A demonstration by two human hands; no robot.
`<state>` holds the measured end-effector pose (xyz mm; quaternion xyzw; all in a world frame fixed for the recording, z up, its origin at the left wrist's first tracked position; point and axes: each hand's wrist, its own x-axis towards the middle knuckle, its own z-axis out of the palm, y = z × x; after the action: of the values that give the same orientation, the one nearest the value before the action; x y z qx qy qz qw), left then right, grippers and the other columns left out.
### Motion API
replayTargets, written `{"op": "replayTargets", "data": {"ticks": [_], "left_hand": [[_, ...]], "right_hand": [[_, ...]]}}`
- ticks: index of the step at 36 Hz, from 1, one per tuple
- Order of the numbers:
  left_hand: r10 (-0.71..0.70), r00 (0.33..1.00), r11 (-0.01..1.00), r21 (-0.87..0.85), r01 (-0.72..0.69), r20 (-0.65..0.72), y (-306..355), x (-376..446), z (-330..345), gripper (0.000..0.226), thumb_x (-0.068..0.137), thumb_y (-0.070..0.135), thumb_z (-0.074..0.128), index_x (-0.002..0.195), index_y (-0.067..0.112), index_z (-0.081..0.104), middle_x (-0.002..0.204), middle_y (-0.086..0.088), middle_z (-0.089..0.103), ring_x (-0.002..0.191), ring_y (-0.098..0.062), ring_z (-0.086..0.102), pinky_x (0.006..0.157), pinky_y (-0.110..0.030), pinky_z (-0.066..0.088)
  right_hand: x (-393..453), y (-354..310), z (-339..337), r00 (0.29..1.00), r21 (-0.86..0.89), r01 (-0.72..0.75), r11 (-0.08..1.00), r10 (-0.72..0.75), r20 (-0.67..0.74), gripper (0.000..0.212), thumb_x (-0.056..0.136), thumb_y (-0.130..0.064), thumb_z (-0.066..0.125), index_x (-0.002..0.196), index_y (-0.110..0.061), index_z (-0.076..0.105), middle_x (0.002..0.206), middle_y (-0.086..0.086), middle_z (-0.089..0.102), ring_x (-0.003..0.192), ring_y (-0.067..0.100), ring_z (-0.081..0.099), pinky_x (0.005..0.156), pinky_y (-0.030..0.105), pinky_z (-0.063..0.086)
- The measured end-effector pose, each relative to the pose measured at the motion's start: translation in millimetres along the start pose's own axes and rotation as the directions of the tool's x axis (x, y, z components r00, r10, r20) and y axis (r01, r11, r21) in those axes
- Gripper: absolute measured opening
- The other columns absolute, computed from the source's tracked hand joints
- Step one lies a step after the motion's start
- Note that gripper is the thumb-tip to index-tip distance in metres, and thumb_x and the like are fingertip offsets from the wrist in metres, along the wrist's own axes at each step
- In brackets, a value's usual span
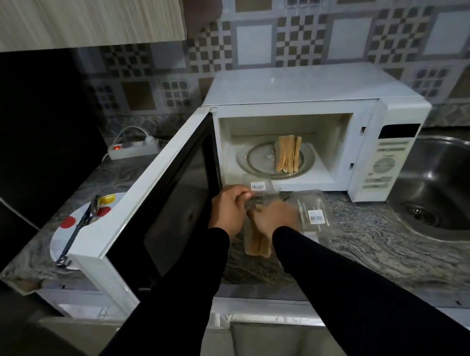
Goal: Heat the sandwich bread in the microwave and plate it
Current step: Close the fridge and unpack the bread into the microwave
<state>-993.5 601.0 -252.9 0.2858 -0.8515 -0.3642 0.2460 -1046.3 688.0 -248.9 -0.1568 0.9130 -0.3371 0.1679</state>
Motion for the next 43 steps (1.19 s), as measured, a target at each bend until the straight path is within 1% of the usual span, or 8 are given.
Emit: {"op": "replayTargets", "data": {"ticks": [11, 15, 20, 27, 31, 36, 39, 43], "left_hand": [[-0.039, 0.999, 0.999, 0.024, 0.039, -0.016, 0, -5, -5, 0.019, 0.094, 0.005, 0.051, 0.097, 0.004, 0.071, 0.104, -0.015, 0.067, 0.089, -0.020, 0.058, 0.065, -0.014, 0.030], [-0.058, 0.998, 0.998, 0.031, 0.058, 0.001, 1, -8, -8, 0.020, 0.096, 0.006, 0.050, 0.099, 0.004, 0.069, 0.103, -0.013, 0.068, 0.084, -0.013, 0.053, 0.065, -0.016, 0.032], [-0.073, 0.997, 0.997, 0.006, 0.073, 0.019, 0, -12, -10, 0.018, 0.094, 0.006, 0.054, 0.100, 0.001, 0.070, 0.104, -0.016, 0.069, 0.098, -0.025, 0.062, 0.071, -0.017, 0.034], [-0.048, 0.997, 0.999, 0.007, 0.048, 0.064, -10, -22, -8, 0.022, 0.095, 0.016, 0.053, 0.096, 0.001, 0.069, 0.103, -0.018, 0.067, 0.098, -0.030, 0.062, 0.075, -0.024, 0.040], [-0.030, 0.999, 0.999, 0.028, 0.030, 0.021, -11, -29, -8, 0.031, 0.099, 0.022, 0.044, 0.102, 0.000, 0.066, 0.106, -0.020, 0.065, 0.101, -0.033, 0.060, 0.081, -0.032, 0.042], [-0.166, 0.982, 0.986, 0.013, 0.166, 0.093, -22, -32, -3, 0.042, 0.103, 0.030, 0.032, 0.118, 0.000, 0.058, 0.122, -0.023, 0.059, 0.115, -0.036, 0.055, 0.092, -0.034, 0.039], [-0.244, 0.940, 0.970, 0.060, 0.237, 0.239, -26, -32, 0, 0.050, 0.105, 0.035, 0.020, 0.144, 0.010, 0.040, 0.148, -0.015, 0.040, 0.135, -0.031, 0.039, 0.108, -0.032, 0.029], [-0.341, 0.893, 0.939, 0.055, 0.340, 0.293, -31, -26, 10, 0.054, 0.104, 0.039, 0.015, 0.150, 0.014, 0.029, 0.156, -0.011, 0.027, 0.142, -0.027, 0.029, 0.114, -0.029, 0.021]], "right_hand": [[-23, 1, -49, 0.997, -0.041, 0.054, 0.998, -0.056, -0.062, 0.042, 0.078, -0.051, 0.063, 0.076, -0.012, 0.051, 0.080, 0.004, 0.058, 0.077, 0.024, 0.058, 0.053, 0.026, 0.038], [-33, 2, -72, 0.990, -0.072, 0.059, 0.996, -0.067, -0.120, 0.046, 0.077, -0.054, 0.063, 0.089, -0.010, 0.057, 0.092, 0.007, 0.064, 0.090, 0.027, 0.065, 0.066, 0.028, 0.046], [-39, 0, -99, 0.983, -0.030, 0.046, 0.998, -0.051, -0.178, 0.040, 0.077, -0.048, 0.064, 0.081, -0.009, 0.061, 0.078, 0.004, 0.064, 0.075, 0.023, 0.063, 0.061, 0.026, 0.046], [-35, -4, -119, 0.958, 0.018, 0.075, 0.997, -0.067, -0.279, 0.050, 0.080, -0.048, 0.063, 0.107, -0.007, 0.065, 0.097, 0.008, 0.067, 0.090, 0.026, 0.065, 0.074, 0.029, 0.051], [-30, -7, -120, 0.953, 0.070, 0.084, 0.994, -0.060, -0.296, 0.050, 0.083, -0.052, 0.060, 0.096, -0.004, 0.062, 0.081, 0.006, 0.061, 0.082, 0.026, 0.065, 0.074, 0.032, 0.054], [-12, -13, -114, 0.954, 0.070, 0.089, 0.994, -0.065, -0.292, 0.041, 0.085, -0.048, 0.060, 0.090, -0.006, 0.058, 0.085, 0.005, 0.057, 0.080, 0.024, 0.058, 0.073, 0.029, 0.048], [2, -17, -111, 0.955, 0.069, 0.100, 0.993, -0.077, -0.287, 0.044, 0.085, -0.046, 0.059, 0.098, -0.005, 0.062, 0.090, 0.006, 0.058, 0.088, 0.026, 0.060, 0.071, 0.028, 0.046], [25, -25, -104, 0.958, 0.077, 0.123, 0.989, -0.098, -0.268, 0.042, 0.082, -0.043, 0.060, 0.101, -0.006, 0.062, 0.093, 0.007, 0.060, 0.084, 0.025, 0.057, 0.068, 0.027, 0.041]]}}
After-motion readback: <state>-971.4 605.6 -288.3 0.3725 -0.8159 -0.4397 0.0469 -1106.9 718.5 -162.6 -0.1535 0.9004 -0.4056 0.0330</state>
